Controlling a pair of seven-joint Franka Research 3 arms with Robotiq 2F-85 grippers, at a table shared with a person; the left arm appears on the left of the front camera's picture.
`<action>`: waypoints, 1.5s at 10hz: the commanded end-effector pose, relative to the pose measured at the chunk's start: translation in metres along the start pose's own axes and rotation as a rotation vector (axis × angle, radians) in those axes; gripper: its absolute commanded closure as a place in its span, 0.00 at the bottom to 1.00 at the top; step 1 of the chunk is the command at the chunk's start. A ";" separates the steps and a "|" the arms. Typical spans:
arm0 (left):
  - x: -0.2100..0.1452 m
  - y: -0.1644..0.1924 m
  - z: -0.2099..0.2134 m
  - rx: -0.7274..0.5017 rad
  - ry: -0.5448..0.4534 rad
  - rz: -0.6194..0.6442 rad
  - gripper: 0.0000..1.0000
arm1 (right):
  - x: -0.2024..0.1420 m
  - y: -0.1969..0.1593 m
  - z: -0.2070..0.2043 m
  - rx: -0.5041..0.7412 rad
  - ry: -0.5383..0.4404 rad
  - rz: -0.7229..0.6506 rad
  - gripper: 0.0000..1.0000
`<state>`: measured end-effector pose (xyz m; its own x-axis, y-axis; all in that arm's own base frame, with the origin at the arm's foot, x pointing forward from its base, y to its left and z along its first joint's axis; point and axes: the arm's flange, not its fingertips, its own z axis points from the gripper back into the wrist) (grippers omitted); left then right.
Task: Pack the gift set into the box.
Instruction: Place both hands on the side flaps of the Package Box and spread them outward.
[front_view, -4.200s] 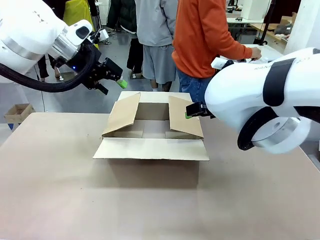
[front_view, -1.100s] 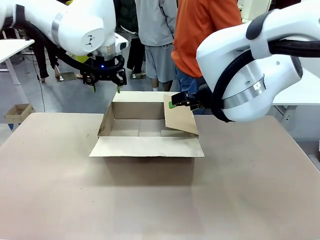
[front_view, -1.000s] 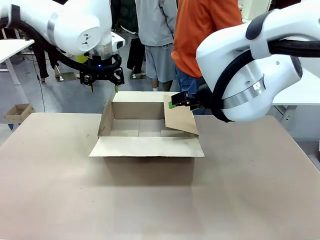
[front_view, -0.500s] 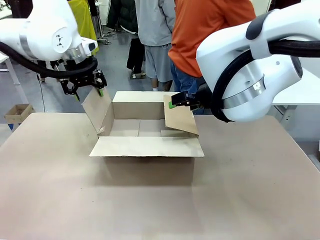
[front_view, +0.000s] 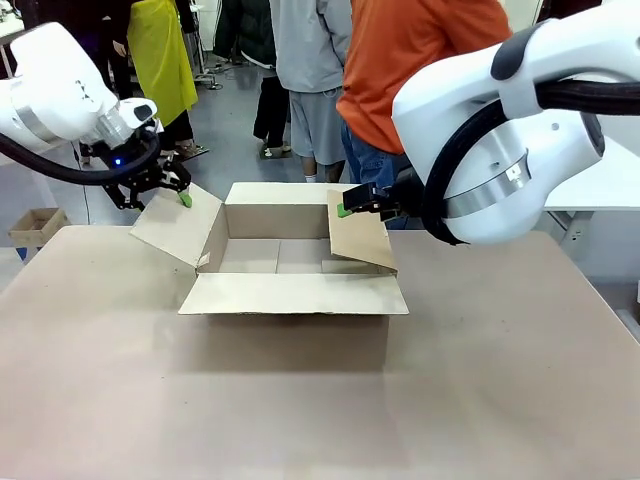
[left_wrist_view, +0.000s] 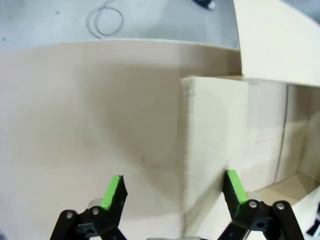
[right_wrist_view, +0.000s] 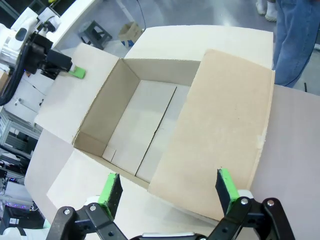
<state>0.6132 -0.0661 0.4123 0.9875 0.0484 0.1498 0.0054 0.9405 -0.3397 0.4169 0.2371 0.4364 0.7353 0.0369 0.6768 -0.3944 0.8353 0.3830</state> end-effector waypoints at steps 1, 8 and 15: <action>-0.004 -0.011 0.012 0.035 -0.035 0.052 0.00 | 0.001 0.002 0.004 -0.001 -0.002 -0.011 0.00; -0.004 -0.011 0.012 0.035 -0.035 0.052 0.00 | 0.142 0.059 -0.057 -0.235 0.475 0.113 0.00; -0.004 -0.011 0.012 0.035 -0.035 0.052 0.00 | 0.126 0.054 -0.026 -0.294 0.449 0.126 0.00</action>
<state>0.6108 -0.0740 0.4271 0.9823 0.0999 0.1582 -0.0419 0.9415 -0.3344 0.5013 0.2957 0.5309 0.8815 0.3185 0.3486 -0.3658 0.9275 0.0776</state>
